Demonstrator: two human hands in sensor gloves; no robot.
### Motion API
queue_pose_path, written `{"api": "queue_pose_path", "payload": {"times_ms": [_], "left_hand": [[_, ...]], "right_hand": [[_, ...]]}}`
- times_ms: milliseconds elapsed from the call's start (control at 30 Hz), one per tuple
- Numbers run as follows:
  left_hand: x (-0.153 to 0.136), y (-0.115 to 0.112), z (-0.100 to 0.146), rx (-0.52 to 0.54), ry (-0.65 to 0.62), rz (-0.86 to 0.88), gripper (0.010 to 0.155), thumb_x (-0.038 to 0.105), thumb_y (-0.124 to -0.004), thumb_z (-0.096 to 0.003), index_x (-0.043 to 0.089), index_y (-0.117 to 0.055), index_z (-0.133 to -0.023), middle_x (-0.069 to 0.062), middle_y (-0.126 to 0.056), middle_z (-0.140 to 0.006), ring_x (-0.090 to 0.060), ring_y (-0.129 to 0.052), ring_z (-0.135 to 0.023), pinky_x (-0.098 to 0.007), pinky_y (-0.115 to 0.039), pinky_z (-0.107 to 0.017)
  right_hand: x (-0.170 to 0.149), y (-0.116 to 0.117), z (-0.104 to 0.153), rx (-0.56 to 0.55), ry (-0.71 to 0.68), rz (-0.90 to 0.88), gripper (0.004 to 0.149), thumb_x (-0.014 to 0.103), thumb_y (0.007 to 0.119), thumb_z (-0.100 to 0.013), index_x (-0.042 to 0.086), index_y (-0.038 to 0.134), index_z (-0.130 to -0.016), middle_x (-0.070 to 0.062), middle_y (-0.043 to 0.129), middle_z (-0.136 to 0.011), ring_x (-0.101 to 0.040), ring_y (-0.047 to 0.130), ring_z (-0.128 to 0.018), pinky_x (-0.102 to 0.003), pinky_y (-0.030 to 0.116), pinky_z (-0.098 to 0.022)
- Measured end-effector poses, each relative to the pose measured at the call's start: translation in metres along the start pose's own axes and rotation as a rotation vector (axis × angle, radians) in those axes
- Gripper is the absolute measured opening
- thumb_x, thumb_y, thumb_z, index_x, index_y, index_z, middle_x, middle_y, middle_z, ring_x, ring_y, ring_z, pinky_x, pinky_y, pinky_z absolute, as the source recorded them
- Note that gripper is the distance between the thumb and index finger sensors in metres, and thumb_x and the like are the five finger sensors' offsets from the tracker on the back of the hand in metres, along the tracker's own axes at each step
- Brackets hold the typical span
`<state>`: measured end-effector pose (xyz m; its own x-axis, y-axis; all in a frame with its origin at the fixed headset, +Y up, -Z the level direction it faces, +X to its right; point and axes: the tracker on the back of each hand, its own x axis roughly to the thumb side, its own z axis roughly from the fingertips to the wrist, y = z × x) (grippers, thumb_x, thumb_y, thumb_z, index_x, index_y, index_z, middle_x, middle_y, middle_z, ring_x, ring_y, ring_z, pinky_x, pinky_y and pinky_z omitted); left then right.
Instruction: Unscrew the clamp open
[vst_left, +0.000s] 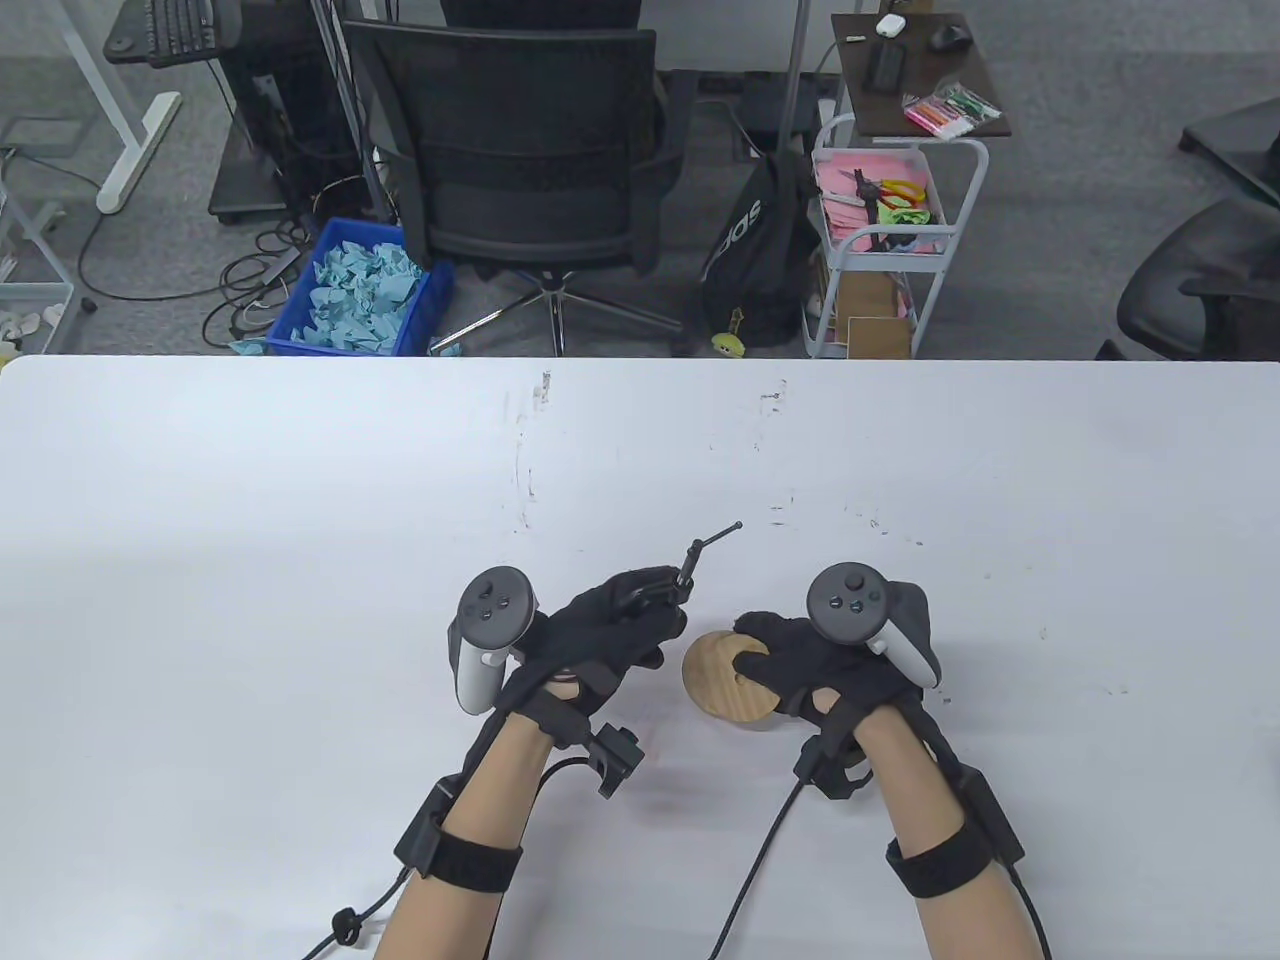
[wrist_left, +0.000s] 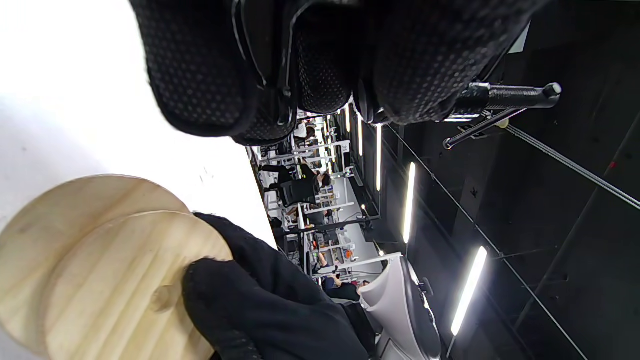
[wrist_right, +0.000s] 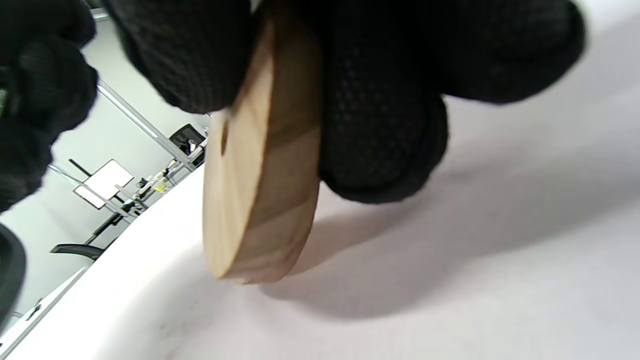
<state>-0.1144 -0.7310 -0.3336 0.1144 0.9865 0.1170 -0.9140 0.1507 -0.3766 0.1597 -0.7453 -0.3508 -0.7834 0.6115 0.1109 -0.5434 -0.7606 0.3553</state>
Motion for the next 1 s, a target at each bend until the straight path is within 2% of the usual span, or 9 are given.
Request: {"api": "queue_pose_path", "payload": {"times_ms": [267, 567, 667, 733, 833, 867, 933, 1000], "left_hand": [[0.001, 0.000, 0.000, 0.003, 0.004, 0.005, 0.040, 0.039, -0.083, -0.0526, 0.034, -0.080, -0.092, 0.001, -0.076, -0.106, -0.021, -0.102, -0.075, -0.021, -0.092, -0.056], [0.001, 0.000, 0.000, -0.002, 0.010, 0.002, 0.040, 0.040, -0.083, -0.0528, 0.034, -0.079, -0.092, 0.000, -0.076, -0.105, -0.021, -0.102, -0.074, -0.020, -0.093, -0.055], [0.002, 0.000, 0.001, 0.002, 0.010, 0.004, 0.040, 0.040, -0.083, -0.0528, 0.033, -0.079, -0.092, -0.003, -0.076, -0.105, -0.021, -0.102, -0.074, -0.020, -0.093, -0.055], [0.002, 0.001, 0.001, 0.001, 0.009, 0.005, 0.040, 0.040, -0.083, -0.0531, 0.033, -0.079, -0.093, -0.003, -0.075, -0.105, -0.021, -0.102, -0.074, -0.020, -0.093, -0.055], [0.003, 0.001, 0.001, 0.002, 0.011, 0.016, 0.041, 0.041, -0.082, -0.0535, 0.033, -0.078, -0.093, -0.003, -0.075, -0.106, -0.020, -0.103, -0.073, -0.019, -0.093, -0.054], [0.002, 0.001, 0.001, 0.003, 0.012, 0.020, 0.041, 0.041, -0.082, -0.0535, 0.032, -0.078, -0.093, -0.003, -0.075, -0.105, -0.020, -0.103, -0.073, -0.019, -0.093, -0.054], [0.002, 0.001, 0.001, 0.002, 0.017, 0.032, 0.041, 0.041, -0.082, -0.0538, 0.031, -0.078, -0.094, -0.004, -0.075, -0.105, -0.021, -0.104, -0.072, -0.019, -0.094, -0.052], [0.001, 0.001, 0.000, 0.004, 0.022, 0.032, 0.042, 0.041, -0.082, -0.0539, 0.031, -0.078, -0.094, -0.005, -0.075, -0.105, -0.020, -0.104, -0.071, -0.019, -0.095, -0.051]], "right_hand": [[0.001, 0.001, 0.000, -0.036, 0.021, 0.074, 0.061, 0.039, 0.082, -0.040, 0.012, 0.072, -0.094, -0.016, 0.082, -0.080, -0.025, 0.105, -0.031, -0.042, 0.086, -0.026], [0.003, -0.001, 0.001, -0.058, -0.003, 0.110, 0.058, 0.039, 0.082, -0.040, 0.016, 0.075, -0.093, -0.015, 0.078, -0.084, -0.024, 0.105, -0.031, -0.041, 0.086, -0.027], [0.003, -0.014, 0.004, -0.095, -0.049, -0.004, 0.056, 0.038, 0.083, -0.039, 0.018, 0.080, -0.090, -0.012, 0.084, -0.081, -0.024, 0.105, -0.029, -0.041, 0.086, -0.026], [0.000, -0.031, 0.011, -0.148, -0.069, -0.106, 0.055, 0.037, 0.083, -0.039, 0.017, 0.080, -0.090, -0.012, 0.087, -0.078, -0.026, 0.104, -0.029, -0.042, 0.085, -0.027], [-0.008, -0.051, 0.019, -0.211, -0.054, -0.103, 0.055, 0.037, 0.083, -0.039, 0.018, 0.079, -0.091, -0.010, 0.087, -0.074, -0.027, 0.103, -0.034, -0.043, 0.083, -0.031], [-0.011, -0.054, 0.020, -0.212, -0.048, -0.107, 0.055, 0.037, 0.082, -0.040, 0.017, 0.077, -0.091, -0.010, 0.086, -0.074, -0.027, 0.102, -0.035, -0.044, 0.082, -0.032], [-0.021, -0.059, 0.021, -0.121, 0.009, -0.101, 0.055, 0.034, 0.080, -0.042, 0.019, 0.071, -0.095, -0.010, 0.081, -0.081, -0.029, 0.099, -0.044, -0.046, 0.079, -0.039], [-0.035, -0.059, 0.018, -0.144, 0.053, -0.113, 0.056, 0.032, 0.079, -0.042, 0.018, 0.069, -0.096, -0.011, 0.079, -0.082, -0.030, 0.098, -0.046, -0.046, 0.078, -0.040]]}}
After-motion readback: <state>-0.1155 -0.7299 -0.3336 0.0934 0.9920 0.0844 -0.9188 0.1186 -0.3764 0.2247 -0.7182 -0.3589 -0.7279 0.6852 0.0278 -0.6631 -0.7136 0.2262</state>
